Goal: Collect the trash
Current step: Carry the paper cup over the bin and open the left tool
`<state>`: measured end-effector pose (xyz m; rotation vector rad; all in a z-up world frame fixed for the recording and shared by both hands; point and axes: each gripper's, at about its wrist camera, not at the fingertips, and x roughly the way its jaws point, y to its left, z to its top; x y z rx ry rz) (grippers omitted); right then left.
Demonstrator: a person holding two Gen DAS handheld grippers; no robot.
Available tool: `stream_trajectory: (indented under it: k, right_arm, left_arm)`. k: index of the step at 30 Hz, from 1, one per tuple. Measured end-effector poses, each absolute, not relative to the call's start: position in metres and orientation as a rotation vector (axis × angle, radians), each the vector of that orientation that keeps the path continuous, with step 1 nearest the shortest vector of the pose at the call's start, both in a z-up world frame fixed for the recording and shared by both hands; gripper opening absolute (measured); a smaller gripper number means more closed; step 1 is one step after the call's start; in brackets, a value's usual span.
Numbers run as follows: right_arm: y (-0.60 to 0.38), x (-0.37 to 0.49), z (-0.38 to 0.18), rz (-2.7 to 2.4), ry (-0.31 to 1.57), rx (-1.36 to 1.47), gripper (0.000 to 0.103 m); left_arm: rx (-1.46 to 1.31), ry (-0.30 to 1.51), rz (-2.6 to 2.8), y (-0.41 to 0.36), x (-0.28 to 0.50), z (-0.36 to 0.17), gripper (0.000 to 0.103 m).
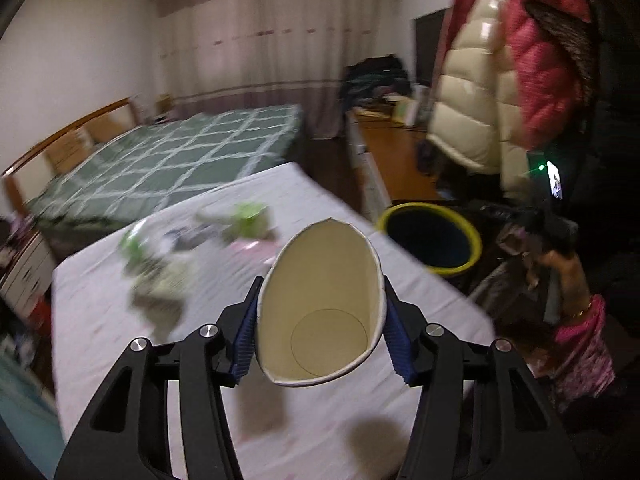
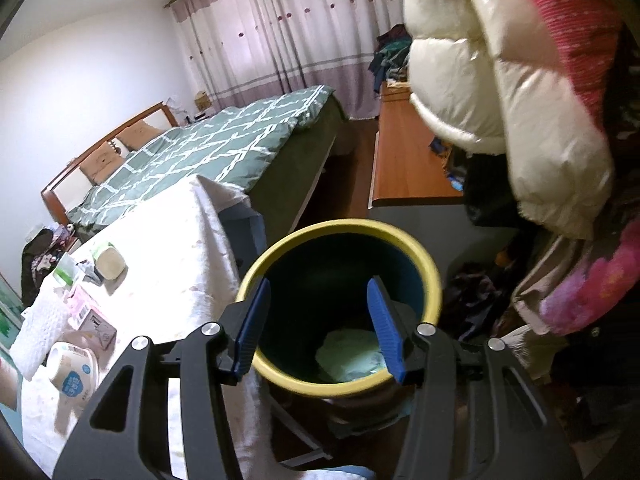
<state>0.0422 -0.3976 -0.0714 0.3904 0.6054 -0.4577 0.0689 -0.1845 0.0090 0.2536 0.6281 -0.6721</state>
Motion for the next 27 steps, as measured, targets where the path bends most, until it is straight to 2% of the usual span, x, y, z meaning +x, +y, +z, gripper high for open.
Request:
stream_trajectory:
  k: [7,17,20,21,24,27]
  right_arm:
    - [-0.415,0.01,-0.068,-0.529,0.59,0.364,0.051]
    - [-0.433,-0.017,-0.078,-0.594,0.614,0.357,0.054]
    - [-0.437,-0.018,-0.082,-0.606,0.623,0.357,0.059]
    - [-0.438,-0.018,-0.082,-0.611,0.627,0.357,0.06]
    - [-0.439,-0.018,-0.083,-0.616,0.63,0.359,0.06]
    - [-0.435,-0.016,-0.084,-0.617,0.631,0.352,0.061]
  left_arm:
    - [0.265,0.706,-0.857,-0.307,0.116,-0.014,0.054]
    - [0.293,0.832,-0.913,-0.458,0.167,-0.079,0.055]
    - [0.291,0.845,-0.894,-0.48,0.178,-0.094,0.062]
    - [0.294,0.847,-0.884,-0.485,0.181,-0.099,0.069]
    - [0.282,0.851,-0.86,-0.49,0.183,-0.103,0.08]
    - [0.251,0.843,-0.865,-0.476,0.179,-0.093,0.082]
